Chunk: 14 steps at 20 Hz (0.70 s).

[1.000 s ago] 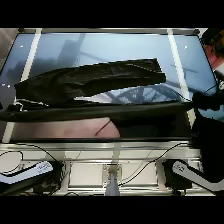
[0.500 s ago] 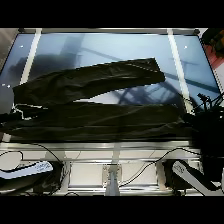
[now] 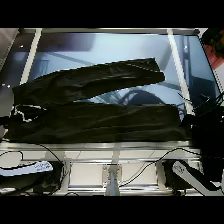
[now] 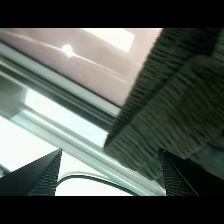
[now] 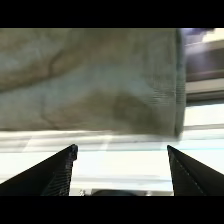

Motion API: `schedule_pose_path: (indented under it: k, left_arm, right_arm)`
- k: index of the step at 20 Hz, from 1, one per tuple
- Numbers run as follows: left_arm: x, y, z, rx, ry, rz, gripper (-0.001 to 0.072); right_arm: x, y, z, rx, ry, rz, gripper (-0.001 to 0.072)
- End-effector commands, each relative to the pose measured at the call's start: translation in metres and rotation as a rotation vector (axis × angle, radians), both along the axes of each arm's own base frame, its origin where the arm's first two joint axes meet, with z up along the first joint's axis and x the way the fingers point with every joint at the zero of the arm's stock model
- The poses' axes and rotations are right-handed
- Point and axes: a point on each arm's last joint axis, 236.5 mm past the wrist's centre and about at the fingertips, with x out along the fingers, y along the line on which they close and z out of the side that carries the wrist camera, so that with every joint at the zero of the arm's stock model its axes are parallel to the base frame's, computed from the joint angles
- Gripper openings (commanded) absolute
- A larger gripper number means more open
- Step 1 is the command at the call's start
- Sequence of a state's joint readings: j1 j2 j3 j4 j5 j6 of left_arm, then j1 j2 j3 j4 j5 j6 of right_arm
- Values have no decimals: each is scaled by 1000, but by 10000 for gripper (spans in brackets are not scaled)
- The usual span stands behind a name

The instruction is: Fold the clothes and pants, and hang the long-sleeved shirts on hangers.

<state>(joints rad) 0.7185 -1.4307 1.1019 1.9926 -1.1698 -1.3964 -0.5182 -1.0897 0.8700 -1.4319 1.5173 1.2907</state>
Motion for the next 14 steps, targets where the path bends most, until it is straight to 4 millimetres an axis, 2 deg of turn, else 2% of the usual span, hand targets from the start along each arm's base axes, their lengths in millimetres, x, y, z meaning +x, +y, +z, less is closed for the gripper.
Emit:
schedule_pose_path:
  k: [1,2,4,5,7,10,11,12,14]
  left_arm:
    - [-2,13,10,71,-24,93,690]
    - [1,15,14,81,-41,111,685]
    - [7,14,20,72,-71,136,597]
    - [14,10,21,52,-100,149,593]
    - [45,-4,21,-34,-227,140,588]
    - [121,-40,31,-245,-543,69,588]
    - [136,-42,36,-271,-613,41,590]
    - [141,-38,38,-268,-640,26,630]
    - [132,-23,28,-265,-623,60,644]
  right_arm:
    - [35,-23,19,-89,-133,-13,631]
    - [59,-35,28,-135,-221,-53,631]
    - [111,-58,48,-198,-424,-210,627]
    - [134,-59,52,-175,-501,-260,623]
    - [168,-44,47,-42,-564,-339,623]
    - [206,-16,38,170,-598,-361,621]
    - [214,-11,38,209,-613,-356,620]
    - [220,-10,39,225,-625,-344,619]
    - [224,-13,41,211,-642,-316,611]
